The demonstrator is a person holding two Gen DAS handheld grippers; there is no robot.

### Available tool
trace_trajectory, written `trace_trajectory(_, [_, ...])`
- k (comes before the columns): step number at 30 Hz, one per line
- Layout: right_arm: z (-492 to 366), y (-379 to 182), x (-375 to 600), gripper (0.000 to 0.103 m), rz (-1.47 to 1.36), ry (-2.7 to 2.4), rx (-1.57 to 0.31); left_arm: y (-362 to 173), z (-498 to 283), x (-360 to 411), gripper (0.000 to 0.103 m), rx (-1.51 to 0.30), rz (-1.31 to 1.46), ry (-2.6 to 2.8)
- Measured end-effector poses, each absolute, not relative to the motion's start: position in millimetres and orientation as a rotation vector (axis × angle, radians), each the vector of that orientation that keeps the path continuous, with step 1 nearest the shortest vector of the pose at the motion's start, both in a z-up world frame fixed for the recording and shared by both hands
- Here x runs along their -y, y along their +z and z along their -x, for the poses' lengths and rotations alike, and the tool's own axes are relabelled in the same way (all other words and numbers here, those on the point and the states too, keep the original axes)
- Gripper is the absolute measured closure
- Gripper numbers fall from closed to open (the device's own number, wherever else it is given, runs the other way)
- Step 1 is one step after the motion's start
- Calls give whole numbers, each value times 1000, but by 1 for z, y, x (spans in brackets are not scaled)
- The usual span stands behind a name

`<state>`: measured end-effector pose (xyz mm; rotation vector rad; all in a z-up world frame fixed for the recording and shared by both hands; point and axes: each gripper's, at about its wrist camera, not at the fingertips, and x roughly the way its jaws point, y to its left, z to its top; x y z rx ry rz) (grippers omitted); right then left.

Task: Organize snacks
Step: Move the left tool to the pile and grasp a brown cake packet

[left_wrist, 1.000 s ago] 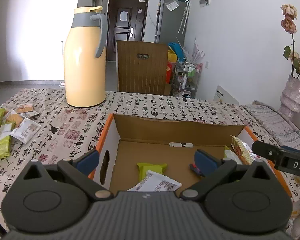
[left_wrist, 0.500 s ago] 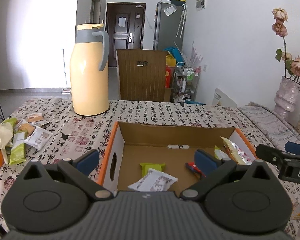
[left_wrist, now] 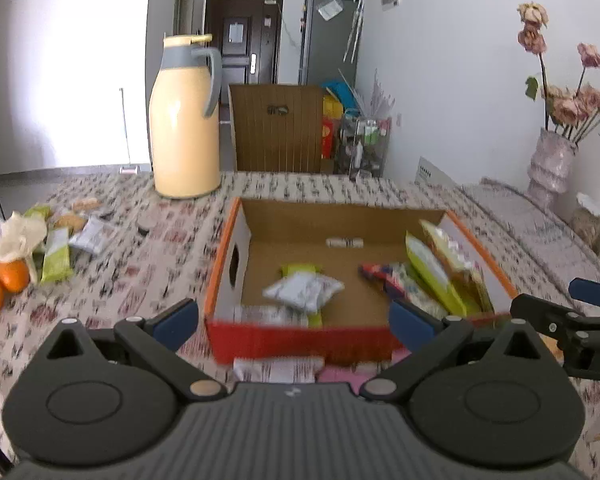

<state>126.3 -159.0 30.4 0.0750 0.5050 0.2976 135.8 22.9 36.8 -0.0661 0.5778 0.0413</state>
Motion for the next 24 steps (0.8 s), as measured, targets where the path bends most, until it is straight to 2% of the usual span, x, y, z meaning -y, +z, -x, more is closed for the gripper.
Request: trace_trajectory(24, [-6, -31, 172, 0, -52, 297, -644, -42, -28, -4, 0, -761, 42, -62])
